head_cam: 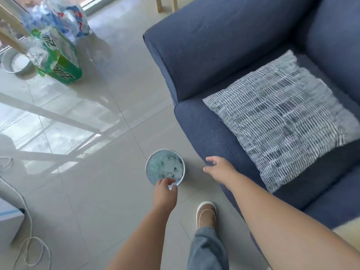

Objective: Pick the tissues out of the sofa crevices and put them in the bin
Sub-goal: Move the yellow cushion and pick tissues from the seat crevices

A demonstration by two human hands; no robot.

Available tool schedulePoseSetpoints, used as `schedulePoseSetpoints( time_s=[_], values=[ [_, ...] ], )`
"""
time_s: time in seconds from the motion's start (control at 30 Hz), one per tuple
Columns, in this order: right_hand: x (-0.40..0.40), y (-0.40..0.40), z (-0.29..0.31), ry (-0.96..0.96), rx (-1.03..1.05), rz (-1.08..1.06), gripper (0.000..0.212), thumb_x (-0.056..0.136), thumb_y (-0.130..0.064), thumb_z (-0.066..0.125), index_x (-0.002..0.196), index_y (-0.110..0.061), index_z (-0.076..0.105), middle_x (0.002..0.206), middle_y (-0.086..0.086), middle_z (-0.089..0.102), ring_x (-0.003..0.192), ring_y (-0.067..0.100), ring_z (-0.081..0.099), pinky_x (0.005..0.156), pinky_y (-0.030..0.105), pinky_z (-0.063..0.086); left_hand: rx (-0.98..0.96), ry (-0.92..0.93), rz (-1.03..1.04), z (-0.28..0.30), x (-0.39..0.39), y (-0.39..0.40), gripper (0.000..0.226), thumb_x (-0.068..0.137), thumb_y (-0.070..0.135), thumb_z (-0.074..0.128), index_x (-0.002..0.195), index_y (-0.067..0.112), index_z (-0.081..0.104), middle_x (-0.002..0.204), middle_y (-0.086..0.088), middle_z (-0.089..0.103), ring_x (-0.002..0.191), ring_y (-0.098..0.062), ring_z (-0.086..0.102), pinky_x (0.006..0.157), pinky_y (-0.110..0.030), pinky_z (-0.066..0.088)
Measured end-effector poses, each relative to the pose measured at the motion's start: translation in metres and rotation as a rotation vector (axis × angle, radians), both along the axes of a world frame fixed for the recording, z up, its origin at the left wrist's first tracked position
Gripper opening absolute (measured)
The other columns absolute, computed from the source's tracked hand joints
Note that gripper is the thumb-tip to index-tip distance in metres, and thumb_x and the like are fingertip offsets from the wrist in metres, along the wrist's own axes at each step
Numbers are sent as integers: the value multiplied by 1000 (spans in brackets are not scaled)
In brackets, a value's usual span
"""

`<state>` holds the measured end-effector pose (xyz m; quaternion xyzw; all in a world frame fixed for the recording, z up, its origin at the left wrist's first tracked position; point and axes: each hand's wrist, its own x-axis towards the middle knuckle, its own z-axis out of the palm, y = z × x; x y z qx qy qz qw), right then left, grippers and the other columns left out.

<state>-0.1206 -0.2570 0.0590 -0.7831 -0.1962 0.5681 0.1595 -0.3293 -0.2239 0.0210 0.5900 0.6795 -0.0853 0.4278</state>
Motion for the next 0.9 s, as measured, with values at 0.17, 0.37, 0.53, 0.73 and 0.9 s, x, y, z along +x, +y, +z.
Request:
schedulePoseSetpoints(
  time_s=[0.17,0.37,0.53,0.73,0.9],
  values=[
    [55,-64,32,-134,63,-200,37,92,-20,55,128,-25,57,133,0,56,111,16,57,78,21,41,38,-53,-234,32,73,-15,25,93,21,50,113,23,63,116,3,54,94,-21,56,76,-32,50],
    [90,-141,66,-250,143,-356,31,91,-14,55,120,-24,62,121,-3,62,97,9,55,76,22,43,119,-125,-476,73,151,-45,31,90,19,50,118,22,63,121,-1,55,104,-23,60,85,-26,44],
    [120,-219,89,-369,170,-498,30,89,-14,54,114,-25,65,110,-5,58,98,14,56,74,23,42,142,-200,-627,99,211,-103,30,91,18,51,117,24,64,119,2,54,103,-18,59,81,-25,46],
    [148,-338,98,-476,207,-640,29,85,-5,53,105,-18,69,109,4,65,97,22,62,89,34,51,163,-318,-809,118,268,-208,29,92,18,51,118,24,63,120,6,54,95,-8,52,80,-22,41],
    [157,-463,109,-583,197,-742,24,85,-4,56,100,-16,71,103,6,66,81,18,59,75,23,45,170,-438,-924,141,310,-326,27,92,17,51,113,25,65,114,8,55,91,-8,55,73,-19,41]
  ],
)
